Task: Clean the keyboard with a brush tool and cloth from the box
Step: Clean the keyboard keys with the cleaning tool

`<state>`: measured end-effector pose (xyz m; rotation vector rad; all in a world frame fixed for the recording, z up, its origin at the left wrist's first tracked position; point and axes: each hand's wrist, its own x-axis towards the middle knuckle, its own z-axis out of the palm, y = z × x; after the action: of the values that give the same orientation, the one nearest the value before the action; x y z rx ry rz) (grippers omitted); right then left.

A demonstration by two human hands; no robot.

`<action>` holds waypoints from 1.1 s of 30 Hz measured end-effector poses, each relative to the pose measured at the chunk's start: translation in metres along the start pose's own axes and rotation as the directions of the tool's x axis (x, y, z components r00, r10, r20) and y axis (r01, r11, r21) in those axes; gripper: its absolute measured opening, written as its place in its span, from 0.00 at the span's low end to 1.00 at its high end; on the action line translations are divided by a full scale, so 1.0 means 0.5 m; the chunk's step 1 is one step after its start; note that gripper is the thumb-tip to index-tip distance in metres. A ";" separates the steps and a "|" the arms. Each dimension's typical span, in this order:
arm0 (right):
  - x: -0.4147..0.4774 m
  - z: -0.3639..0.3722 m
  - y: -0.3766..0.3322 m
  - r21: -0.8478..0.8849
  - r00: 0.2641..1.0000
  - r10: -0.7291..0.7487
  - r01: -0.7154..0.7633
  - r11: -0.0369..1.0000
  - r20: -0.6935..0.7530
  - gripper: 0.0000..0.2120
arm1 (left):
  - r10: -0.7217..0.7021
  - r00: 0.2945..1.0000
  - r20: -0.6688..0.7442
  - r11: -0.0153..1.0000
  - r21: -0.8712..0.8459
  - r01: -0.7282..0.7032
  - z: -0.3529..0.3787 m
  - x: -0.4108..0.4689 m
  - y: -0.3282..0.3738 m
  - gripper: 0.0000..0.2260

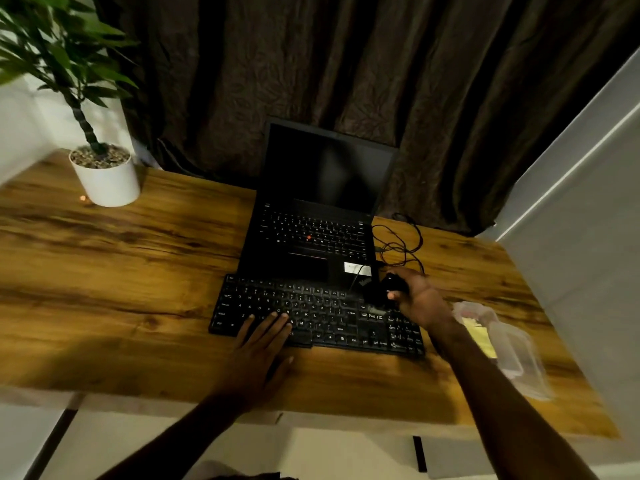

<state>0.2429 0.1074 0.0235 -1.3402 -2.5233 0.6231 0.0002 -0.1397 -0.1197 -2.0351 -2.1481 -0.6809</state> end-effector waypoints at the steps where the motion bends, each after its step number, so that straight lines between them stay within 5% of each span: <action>1: 0.003 0.009 -0.008 0.010 1.000 -0.011 0.010 1.000 0.007 0.23 | 0.001 1.000 0.001 1.000 0.000 -0.001 0.001 0.000 0.000 0.27; 33: 0.005 -0.050 0.093 -0.029 0.999 0.024 -0.025 0.999 -0.036 0.23 | 0.005 0.999 -0.054 0.999 -0.035 -0.007 0.003 0.002 0.001 0.26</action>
<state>0.2850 0.1392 0.0242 -1.3815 -2.5013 0.5642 0.0011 -0.1383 -0.1204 -2.0154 -2.1143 -0.7695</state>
